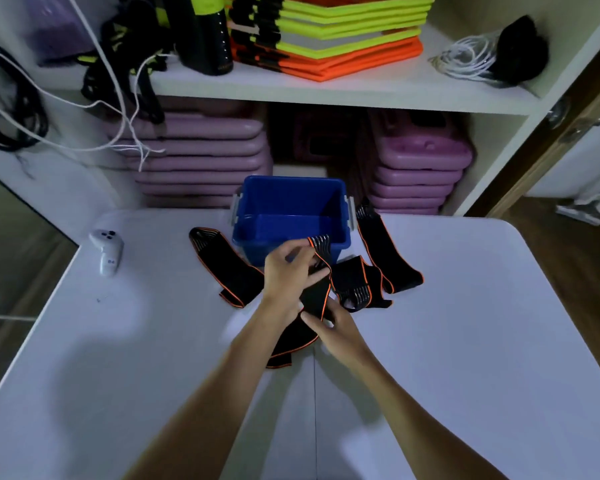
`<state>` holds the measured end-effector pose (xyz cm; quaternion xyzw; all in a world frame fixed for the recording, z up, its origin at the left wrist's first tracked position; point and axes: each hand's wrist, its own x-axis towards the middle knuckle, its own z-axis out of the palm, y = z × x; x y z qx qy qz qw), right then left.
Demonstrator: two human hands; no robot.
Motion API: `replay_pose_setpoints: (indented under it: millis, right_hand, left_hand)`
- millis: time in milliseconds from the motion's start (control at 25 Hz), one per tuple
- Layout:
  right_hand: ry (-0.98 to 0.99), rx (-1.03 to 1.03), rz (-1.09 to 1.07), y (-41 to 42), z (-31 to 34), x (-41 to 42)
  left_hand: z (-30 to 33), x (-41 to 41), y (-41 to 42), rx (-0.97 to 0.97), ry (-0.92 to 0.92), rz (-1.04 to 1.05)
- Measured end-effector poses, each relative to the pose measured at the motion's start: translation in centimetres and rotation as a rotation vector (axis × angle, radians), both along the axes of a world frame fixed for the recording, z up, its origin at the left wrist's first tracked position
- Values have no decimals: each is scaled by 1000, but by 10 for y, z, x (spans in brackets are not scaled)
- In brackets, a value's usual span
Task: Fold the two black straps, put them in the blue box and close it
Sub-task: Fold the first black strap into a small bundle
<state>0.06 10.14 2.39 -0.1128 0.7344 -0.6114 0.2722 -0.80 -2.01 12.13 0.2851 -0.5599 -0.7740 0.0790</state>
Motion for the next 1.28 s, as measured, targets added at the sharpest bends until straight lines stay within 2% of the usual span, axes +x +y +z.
replay_pose_setpoints:
  millis: [80,120,240,320,440,600,760,840,920,1000,1120,1200,1280]
  right_hand:
    - [11,-33,3,-19,5,-1]
    - [-1,-47,27,-25,7,-1]
    - [-54,-61,129,-41,13,-2]
    - [-79,-13,162,-44,13,-4]
    - [-80,124,231,-43,3,-7]
    - [60,336,319,-40,-23,-9]
    - [162,504,418,-38,-43,-2]
    - [194,557,429,-37,-53,3]
    - [235,609,408,-35,-61,9]
    - [272,645,373,-35,-60,10]
    - [393,723,298,-42,-51,5]
    - [384,673,241,-57,-40,-4]
    - [273,544,171,-82,-32,-14]
  left_hand:
    - [6,8,-24,-123,83,47]
    - [5,11,-37,-268,77,52]
    - [-13,21,-80,-810,-30,71]
    - [-27,30,-107,-966,-169,143]
    - [-43,52,-143,-992,-356,251]
    - [-81,95,-189,-1005,-598,291]
    - [-121,133,-228,-901,-737,313]
    - [-155,146,-249,-845,-786,261]
    - [-176,150,-257,-813,-803,235]
    - [-151,149,-239,-818,-808,207]
    - [-131,145,-224,-938,-827,221]
    - [-125,143,-221,-1008,-778,279]
    - [-119,141,-216,-1086,-717,306]
